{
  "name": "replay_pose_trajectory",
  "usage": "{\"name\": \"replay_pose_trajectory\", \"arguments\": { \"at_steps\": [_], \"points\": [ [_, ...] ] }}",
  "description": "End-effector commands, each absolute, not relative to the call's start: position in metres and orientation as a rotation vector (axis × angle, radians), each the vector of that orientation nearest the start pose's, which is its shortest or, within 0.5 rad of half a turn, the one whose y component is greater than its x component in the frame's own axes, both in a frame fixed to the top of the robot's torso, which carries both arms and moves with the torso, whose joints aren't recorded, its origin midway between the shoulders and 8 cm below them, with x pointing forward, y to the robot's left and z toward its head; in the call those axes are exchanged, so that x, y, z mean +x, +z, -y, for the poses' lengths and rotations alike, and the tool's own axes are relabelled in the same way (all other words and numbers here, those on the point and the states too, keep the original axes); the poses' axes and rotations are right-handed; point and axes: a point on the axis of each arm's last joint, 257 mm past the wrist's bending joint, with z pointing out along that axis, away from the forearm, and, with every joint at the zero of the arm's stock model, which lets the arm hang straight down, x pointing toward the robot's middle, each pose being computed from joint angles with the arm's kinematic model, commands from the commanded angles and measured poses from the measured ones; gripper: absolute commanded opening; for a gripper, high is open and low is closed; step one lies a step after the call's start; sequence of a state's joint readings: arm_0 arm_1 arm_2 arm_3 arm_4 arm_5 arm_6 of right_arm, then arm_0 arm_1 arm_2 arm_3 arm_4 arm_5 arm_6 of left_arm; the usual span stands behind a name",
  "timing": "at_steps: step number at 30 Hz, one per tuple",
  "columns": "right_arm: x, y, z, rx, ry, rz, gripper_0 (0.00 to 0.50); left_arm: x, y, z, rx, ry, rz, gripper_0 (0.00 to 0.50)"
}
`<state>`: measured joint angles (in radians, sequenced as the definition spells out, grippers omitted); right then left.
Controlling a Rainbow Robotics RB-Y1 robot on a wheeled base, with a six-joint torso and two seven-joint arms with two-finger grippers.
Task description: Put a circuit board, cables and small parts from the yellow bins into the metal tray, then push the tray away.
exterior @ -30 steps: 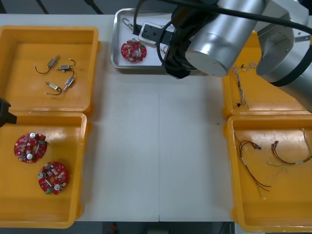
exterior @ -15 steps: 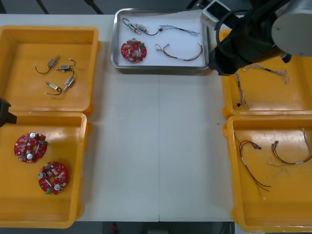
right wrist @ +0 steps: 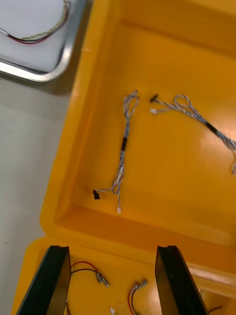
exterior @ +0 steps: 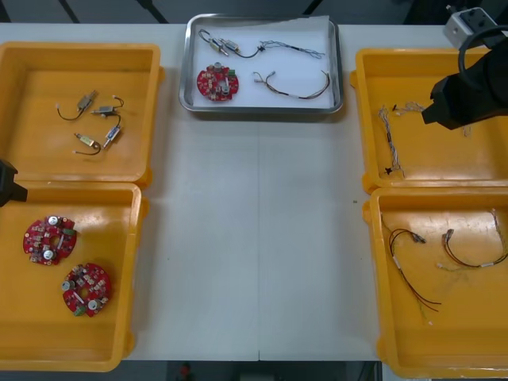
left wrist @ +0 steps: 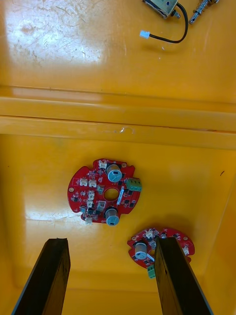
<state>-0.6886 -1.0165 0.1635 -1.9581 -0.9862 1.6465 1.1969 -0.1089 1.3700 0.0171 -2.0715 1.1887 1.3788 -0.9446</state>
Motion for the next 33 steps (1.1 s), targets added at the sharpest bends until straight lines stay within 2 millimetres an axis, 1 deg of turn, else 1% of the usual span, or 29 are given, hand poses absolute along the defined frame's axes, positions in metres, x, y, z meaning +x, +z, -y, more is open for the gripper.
{"name": "replay_pose_trajectory", "arguments": {
  "at_steps": [1,3,6,9,16,22,27,33],
  "points": [
    [0.476,-0.067,0.328,-0.074,-0.022,-2.53,0.5,0.399,-0.133,-0.402,-0.196,0.031,-2.626,0.5],
    [0.465,-0.073,0.342,0.028,-0.016,-2.567,0.5,0.399,-0.133,-0.402,-0.196,0.031,-2.626,0.5],
    [0.454,-0.081,0.353,0.118,0.0,-2.603,0.5,0.399,-0.133,-0.402,-0.196,0.031,-2.626,0.5],
    [0.443,-0.089,0.36,0.186,0.035,-2.628,0.5,0.399,-0.133,-0.402,-0.196,0.031,-2.626,0.5],
    [0.415,-0.108,0.381,0.275,0.104,-2.671,0.5,0.399,-0.133,-0.402,-0.196,0.031,-2.626,0.5],
    [0.395,-0.124,0.393,0.282,0.035,-2.68,0.5,0.399,-0.133,-0.402,-0.196,0.031,-2.626,0.5],
    [0.386,-0.135,0.394,0.255,-0.002,-2.691,0.5,0.399,-0.133,-0.402,-0.196,0.031,-2.626,0.5],
    [0.383,-0.144,0.383,0.206,0.007,-2.688,0.5,0.399,-0.133,-0.402,-0.196,0.031,-2.626,0.5]
  ]
}}
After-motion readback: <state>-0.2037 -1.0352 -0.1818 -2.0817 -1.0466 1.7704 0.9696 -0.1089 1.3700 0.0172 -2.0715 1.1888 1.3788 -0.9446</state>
